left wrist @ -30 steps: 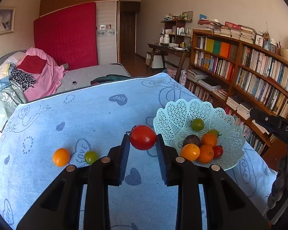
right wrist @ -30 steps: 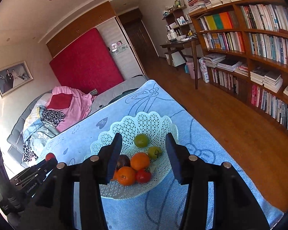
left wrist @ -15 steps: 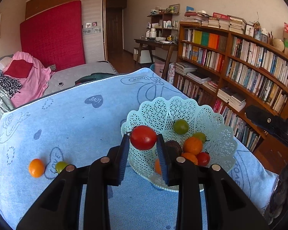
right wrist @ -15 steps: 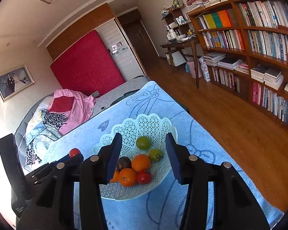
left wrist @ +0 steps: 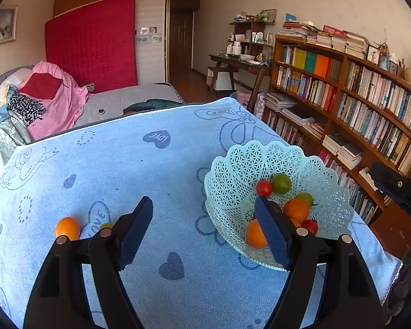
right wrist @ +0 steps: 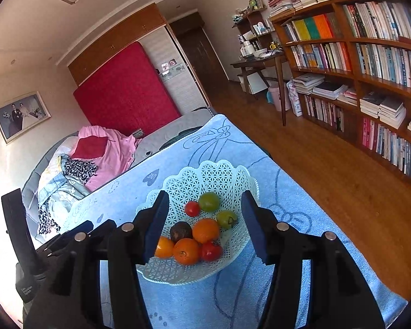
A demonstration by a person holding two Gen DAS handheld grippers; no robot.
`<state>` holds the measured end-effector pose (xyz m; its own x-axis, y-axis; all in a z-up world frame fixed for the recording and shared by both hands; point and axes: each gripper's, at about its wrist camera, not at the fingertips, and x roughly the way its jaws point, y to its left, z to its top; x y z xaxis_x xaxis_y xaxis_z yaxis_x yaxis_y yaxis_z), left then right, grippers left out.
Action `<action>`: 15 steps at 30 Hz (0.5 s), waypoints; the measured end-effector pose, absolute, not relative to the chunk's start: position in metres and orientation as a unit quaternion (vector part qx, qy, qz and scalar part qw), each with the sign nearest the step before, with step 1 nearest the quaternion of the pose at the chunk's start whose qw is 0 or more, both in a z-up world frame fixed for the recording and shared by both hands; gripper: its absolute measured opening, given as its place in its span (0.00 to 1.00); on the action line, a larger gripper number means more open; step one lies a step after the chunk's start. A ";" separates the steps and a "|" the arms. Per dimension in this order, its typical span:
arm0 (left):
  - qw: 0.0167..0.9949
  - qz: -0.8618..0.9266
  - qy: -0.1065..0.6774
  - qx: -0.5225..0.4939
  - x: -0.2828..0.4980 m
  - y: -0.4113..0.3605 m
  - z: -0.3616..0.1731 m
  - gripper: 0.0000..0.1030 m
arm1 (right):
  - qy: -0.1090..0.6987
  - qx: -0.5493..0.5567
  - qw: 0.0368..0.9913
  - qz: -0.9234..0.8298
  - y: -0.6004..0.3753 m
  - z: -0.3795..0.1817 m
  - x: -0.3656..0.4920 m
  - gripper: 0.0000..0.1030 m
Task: Organize fruits
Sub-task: 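Withdraw both grippers from the basket toward the remaining fruit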
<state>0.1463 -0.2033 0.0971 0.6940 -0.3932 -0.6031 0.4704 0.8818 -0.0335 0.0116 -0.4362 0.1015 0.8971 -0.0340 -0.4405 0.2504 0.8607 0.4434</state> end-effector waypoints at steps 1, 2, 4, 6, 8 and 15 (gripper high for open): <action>0.919 -0.232 0.314 0.060 0.147 -0.201 0.098 0.75 | 0.214 0.252 0.941 -0.074 -0.435 0.102 0.011 0.55; 0.919 -0.229 0.314 0.059 0.147 -0.198 0.099 0.76 | 0.213 0.251 0.941 -0.073 -0.434 0.102 0.011 0.55; 0.921 -0.222 0.314 0.056 0.148 -0.192 0.101 0.81 | 0.213 0.249 0.942 -0.070 -0.432 0.102 0.011 0.55; 0.923 -0.218 0.313 0.053 0.147 -0.186 0.103 0.81 | 0.213 0.248 0.942 -0.068 -0.429 0.102 0.011 0.55; 0.924 -0.215 0.312 0.052 0.147 -0.181 0.106 0.82 | 0.213 0.247 0.943 -0.065 -0.427 0.103 0.011 0.55; 0.931 -0.196 0.305 0.055 0.147 -0.162 0.112 0.86 | 0.211 0.242 0.946 -0.050 -0.416 0.105 0.011 0.67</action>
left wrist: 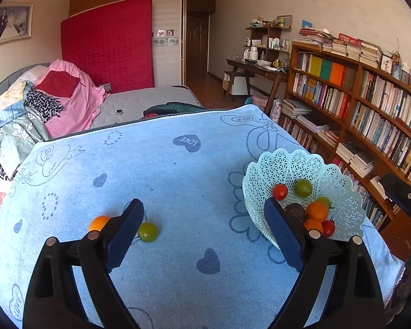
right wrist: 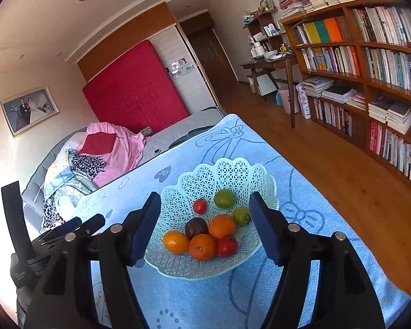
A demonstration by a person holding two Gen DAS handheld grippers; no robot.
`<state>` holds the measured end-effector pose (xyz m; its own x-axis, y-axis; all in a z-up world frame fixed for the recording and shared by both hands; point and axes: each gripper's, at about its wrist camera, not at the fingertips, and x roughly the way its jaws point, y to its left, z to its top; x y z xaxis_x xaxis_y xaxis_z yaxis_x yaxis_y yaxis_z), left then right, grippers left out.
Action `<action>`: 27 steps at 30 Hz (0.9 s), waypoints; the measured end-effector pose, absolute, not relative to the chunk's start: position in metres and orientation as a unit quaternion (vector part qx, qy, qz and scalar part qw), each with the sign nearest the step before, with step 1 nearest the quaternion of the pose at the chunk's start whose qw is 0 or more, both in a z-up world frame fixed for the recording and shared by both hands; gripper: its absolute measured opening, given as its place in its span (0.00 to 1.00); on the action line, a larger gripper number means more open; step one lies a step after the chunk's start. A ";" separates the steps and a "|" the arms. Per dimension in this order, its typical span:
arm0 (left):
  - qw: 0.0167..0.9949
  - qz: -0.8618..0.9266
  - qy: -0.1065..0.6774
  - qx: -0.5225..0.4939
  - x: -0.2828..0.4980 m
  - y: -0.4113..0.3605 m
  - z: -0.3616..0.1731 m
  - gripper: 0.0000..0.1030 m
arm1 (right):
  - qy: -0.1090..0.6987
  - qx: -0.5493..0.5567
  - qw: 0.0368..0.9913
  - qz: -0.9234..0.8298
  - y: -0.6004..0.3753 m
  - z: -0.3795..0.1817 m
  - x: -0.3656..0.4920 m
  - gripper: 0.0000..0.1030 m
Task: Organize fruits
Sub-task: 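Withdraw both grippers from the basket toward the remaining fruit, then grasp the orange oval tomato with the left gripper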
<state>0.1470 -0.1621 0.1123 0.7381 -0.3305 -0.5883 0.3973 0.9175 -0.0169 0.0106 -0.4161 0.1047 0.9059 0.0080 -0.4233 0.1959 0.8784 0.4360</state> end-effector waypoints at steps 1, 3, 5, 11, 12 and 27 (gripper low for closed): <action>0.932 -0.191 0.304 0.054 0.148 -0.158 0.113 0.86 | 0.211 0.241 0.946 -0.047 -0.415 0.105 0.011 0.68; 0.934 -0.181 0.305 0.051 0.150 -0.148 0.113 0.87 | 0.212 0.239 0.947 -0.041 -0.411 0.106 0.011 0.68; 0.935 -0.170 0.307 0.047 0.152 -0.140 0.113 0.87 | 0.213 0.235 0.948 -0.036 -0.407 0.106 0.012 0.69; 0.939 -0.136 0.314 0.036 0.161 -0.112 0.111 0.87 | 0.219 0.226 0.949 -0.022 -0.395 0.105 0.015 0.71; 0.939 -0.130 0.316 0.034 0.162 -0.107 0.110 0.87 | 0.220 0.226 0.949 -0.020 -0.394 0.104 0.016 0.71; 0.928 -0.053 0.368 0.013 0.194 -0.064 0.069 0.87 | 0.237 0.204 0.950 0.010 -0.367 0.099 0.021 0.71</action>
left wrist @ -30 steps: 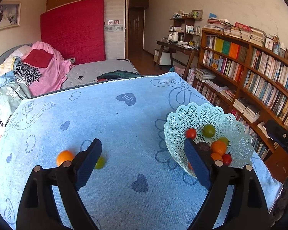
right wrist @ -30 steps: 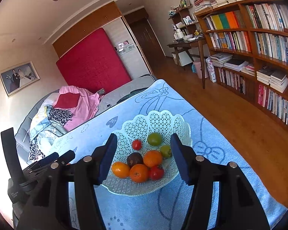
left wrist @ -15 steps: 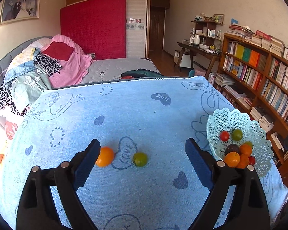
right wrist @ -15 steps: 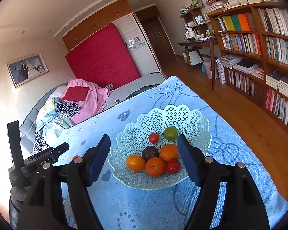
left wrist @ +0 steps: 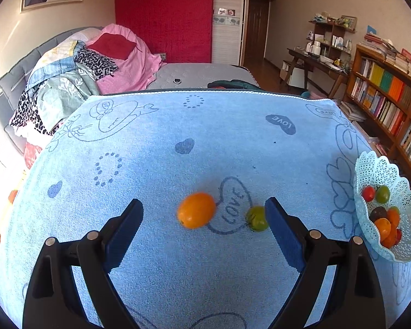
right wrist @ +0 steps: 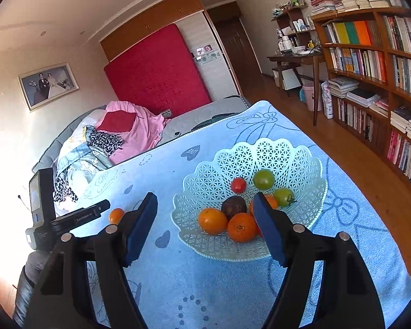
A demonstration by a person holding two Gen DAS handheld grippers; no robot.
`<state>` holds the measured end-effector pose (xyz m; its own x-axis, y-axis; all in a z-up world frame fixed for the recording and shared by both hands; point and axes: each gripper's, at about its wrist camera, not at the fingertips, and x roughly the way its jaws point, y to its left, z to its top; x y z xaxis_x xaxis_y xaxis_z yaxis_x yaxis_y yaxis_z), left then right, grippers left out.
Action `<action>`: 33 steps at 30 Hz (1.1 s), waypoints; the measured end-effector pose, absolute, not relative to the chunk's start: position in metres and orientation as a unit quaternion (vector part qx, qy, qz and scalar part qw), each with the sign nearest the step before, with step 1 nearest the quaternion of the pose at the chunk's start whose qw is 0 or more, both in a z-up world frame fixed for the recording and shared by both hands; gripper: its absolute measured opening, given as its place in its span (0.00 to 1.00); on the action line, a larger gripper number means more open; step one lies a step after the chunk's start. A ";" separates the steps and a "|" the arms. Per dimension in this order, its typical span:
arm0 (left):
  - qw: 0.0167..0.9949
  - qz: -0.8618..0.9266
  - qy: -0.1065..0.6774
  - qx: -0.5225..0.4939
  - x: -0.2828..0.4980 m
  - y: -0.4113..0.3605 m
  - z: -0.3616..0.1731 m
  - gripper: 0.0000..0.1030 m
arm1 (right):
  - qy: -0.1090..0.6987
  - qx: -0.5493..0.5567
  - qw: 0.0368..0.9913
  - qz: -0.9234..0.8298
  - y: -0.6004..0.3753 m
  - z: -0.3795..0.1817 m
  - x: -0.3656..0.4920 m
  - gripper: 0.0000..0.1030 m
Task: Organize fruits
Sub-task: 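Grasp the orange oval tomato with the left gripper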
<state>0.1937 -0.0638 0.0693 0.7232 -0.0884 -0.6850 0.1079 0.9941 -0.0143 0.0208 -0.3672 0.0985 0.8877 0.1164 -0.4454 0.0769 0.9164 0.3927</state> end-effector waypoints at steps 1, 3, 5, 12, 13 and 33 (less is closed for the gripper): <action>0.927 -0.050 0.372 0.015 0.196 -0.063 0.066 0.87 | 0.238 0.203 0.950 0.012 -0.366 0.098 0.021 0.71; 0.924 -0.044 0.378 0.019 0.201 -0.062 0.059 0.87 | 0.240 0.201 0.950 0.015 -0.363 0.098 0.022 0.71; 0.922 -0.042 0.383 0.023 0.205 -0.061 0.054 0.87 | 0.243 0.198 0.949 0.019 -0.360 0.097 0.024 0.71; 0.915 -0.031 0.401 0.030 0.220 -0.058 0.040 0.87 | 0.253 0.188 0.949 0.032 -0.350 0.092 0.028 0.71; 0.914 -0.031 0.404 0.030 0.223 -0.058 0.038 0.86 | 0.254 0.186 0.948 0.034 -0.349 0.092 0.028 0.71; 0.904 -0.062 0.422 0.025 0.241 -0.057 0.012 0.46 | 0.285 0.153 0.944 0.063 -0.319 0.075 0.040 0.71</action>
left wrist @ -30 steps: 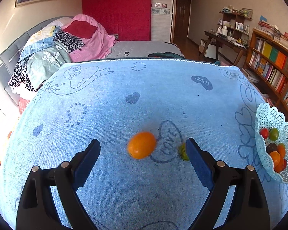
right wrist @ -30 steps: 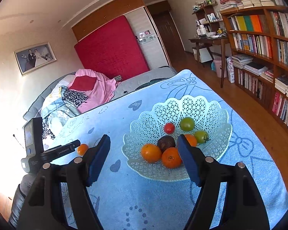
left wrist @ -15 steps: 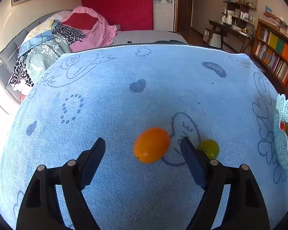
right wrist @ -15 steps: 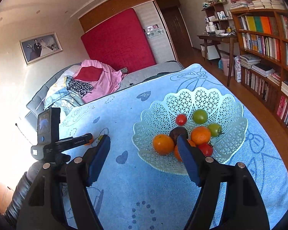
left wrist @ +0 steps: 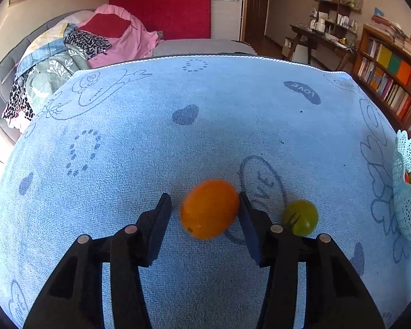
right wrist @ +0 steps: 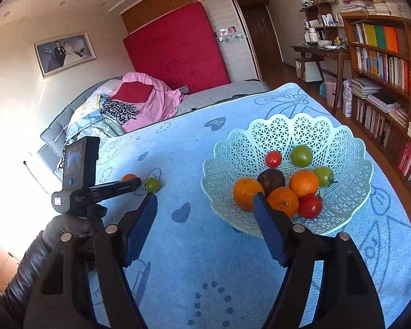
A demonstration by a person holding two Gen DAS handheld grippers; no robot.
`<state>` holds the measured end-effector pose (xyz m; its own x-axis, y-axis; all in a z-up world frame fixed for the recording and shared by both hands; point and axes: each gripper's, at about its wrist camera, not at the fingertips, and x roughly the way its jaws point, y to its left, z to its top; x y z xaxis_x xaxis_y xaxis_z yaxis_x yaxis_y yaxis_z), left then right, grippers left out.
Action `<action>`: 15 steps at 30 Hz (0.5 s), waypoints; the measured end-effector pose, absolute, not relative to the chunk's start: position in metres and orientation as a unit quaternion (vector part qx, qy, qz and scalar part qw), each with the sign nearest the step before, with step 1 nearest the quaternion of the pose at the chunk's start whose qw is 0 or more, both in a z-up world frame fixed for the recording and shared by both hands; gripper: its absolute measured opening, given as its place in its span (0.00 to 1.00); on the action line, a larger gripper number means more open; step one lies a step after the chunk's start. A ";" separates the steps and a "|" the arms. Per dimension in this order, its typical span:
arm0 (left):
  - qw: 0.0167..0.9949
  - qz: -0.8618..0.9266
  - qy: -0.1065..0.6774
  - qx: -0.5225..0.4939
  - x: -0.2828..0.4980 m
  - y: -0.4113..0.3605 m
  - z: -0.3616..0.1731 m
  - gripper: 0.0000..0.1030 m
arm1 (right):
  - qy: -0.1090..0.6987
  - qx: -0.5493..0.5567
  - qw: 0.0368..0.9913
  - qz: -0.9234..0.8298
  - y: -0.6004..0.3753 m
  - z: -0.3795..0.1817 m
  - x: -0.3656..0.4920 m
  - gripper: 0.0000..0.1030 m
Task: Organize fruits
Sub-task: 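Grasp the orange oval tomato with the left gripper, then lift the orange oval tomato with the left gripper while the right gripper approaches the green tomato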
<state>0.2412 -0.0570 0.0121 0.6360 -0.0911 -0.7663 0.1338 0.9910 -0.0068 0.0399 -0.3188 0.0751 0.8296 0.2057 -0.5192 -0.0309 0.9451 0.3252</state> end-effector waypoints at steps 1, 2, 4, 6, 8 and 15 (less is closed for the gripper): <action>0.905 -0.066 0.420 0.024 0.241 -0.057 0.012 0.43 | 0.287 0.151 0.944 0.063 -0.317 0.074 0.040 0.71; 0.906 -0.069 0.418 0.024 0.240 -0.057 0.012 0.41 | 0.288 0.149 0.944 0.064 -0.316 0.073 0.040 0.71; 0.907 -0.074 0.414 0.024 0.238 -0.057 0.013 0.38 | 0.288 0.138 0.946 0.060 -0.312 0.072 0.040 0.71; 0.908 -0.077 0.413 0.018 0.237 -0.055 0.014 0.38 | 0.287 0.127 0.948 0.060 -0.307 0.072 0.042 0.71; 0.908 -0.076 0.411 0.010 0.235 -0.051 0.015 0.38 | 0.287 0.122 0.948 0.066 -0.302 0.073 0.042 0.71; 0.918 -0.056 0.393 -0.007 0.222 -0.033 0.028 0.38 | 0.293 0.103 0.947 0.086 -0.283 0.076 0.053 0.71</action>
